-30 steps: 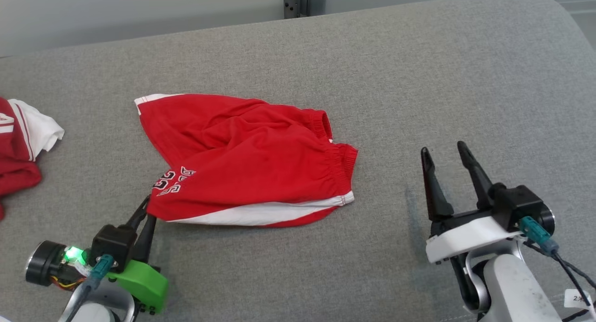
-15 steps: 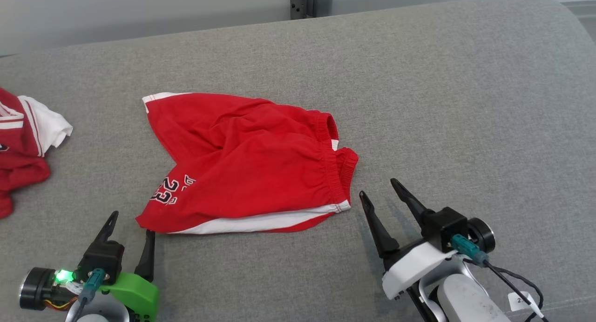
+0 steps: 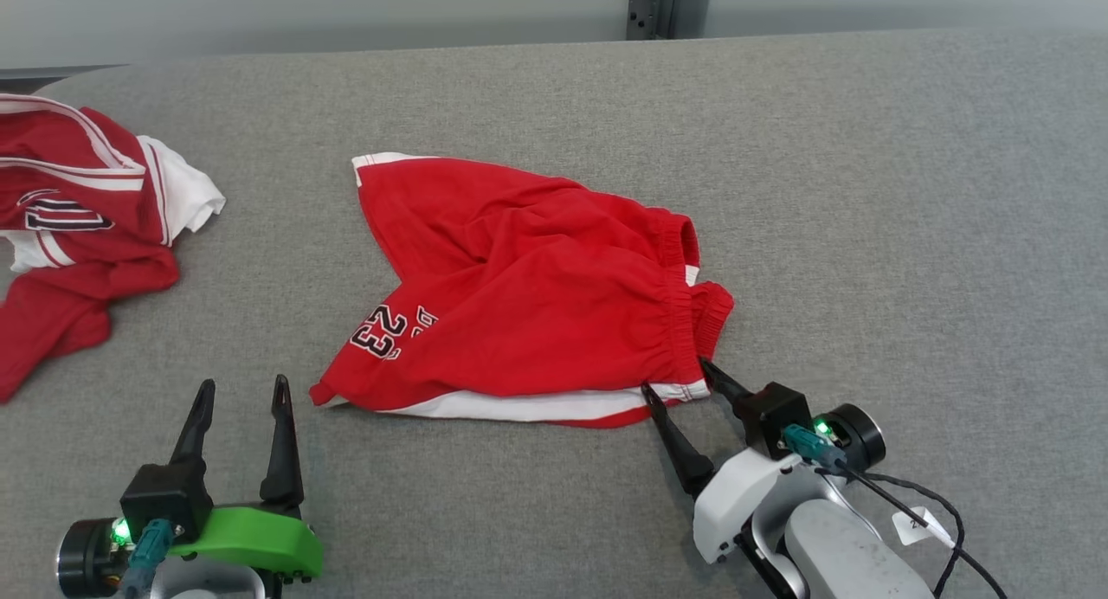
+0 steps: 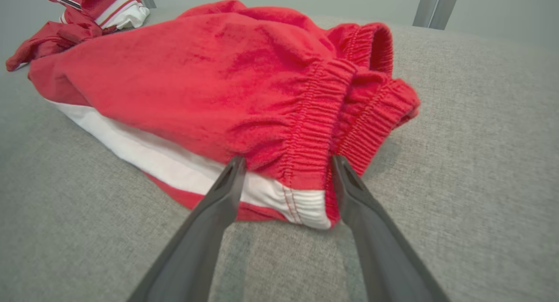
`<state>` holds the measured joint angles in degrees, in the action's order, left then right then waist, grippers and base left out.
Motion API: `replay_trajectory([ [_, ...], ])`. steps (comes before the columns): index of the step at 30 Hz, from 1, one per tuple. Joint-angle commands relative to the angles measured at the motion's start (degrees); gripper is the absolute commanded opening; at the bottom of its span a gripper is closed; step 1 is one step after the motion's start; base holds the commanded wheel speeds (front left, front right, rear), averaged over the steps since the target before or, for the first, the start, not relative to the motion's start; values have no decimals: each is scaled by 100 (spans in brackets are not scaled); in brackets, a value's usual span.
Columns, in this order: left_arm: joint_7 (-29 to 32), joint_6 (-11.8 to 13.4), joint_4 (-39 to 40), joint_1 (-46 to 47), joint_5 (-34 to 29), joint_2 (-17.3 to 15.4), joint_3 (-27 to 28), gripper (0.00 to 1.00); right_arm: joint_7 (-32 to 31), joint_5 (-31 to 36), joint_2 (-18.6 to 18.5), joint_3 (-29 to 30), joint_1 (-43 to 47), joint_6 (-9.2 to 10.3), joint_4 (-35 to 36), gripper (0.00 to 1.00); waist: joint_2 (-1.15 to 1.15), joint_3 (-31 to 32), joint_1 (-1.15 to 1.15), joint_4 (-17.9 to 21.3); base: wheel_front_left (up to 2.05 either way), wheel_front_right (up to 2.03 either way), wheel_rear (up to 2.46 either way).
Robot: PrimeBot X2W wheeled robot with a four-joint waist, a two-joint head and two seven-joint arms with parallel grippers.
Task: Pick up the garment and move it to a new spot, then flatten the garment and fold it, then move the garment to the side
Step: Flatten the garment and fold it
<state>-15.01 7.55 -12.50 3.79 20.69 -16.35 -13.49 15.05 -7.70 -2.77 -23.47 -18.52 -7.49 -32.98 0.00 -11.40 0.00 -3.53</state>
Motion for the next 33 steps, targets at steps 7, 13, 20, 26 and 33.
replay_trajectory([
  [7, -19, -151, 412, -277, -95, 421, 415, 100, 20, -555, -20, -212, -269, 0, -277, 11, 0, 31, 0, 7, 0, 0, 0],
  [13, -14, -372, 436, -396, -224, 620, 661, 100, 20, -1193, -20, -35, -172, 0, 184, 0, 0, 71, 0, 205, 0, 0, 0],
  [20, -15, -658, 334, -445, -371, 798, 774, 100, 20, -1085, -20, 588, -1, 0, 432, 0, 0, 48, 0, 402, 0, 0, 0],
  [26, -15, -957, 136, -416, -459, 935, 725, 100, 21, -567, -24, 1228, 129, 0, 431, 0, 0, -11, 0, 451, 0, 0, 0],
  [33, -15, -1312, -63, -482, -466, 1059, 389, 100, 20, -53, -65, 1560, 159, 0, 368, 43, 0, -55, 0, 442, 0, 0, 0],
])
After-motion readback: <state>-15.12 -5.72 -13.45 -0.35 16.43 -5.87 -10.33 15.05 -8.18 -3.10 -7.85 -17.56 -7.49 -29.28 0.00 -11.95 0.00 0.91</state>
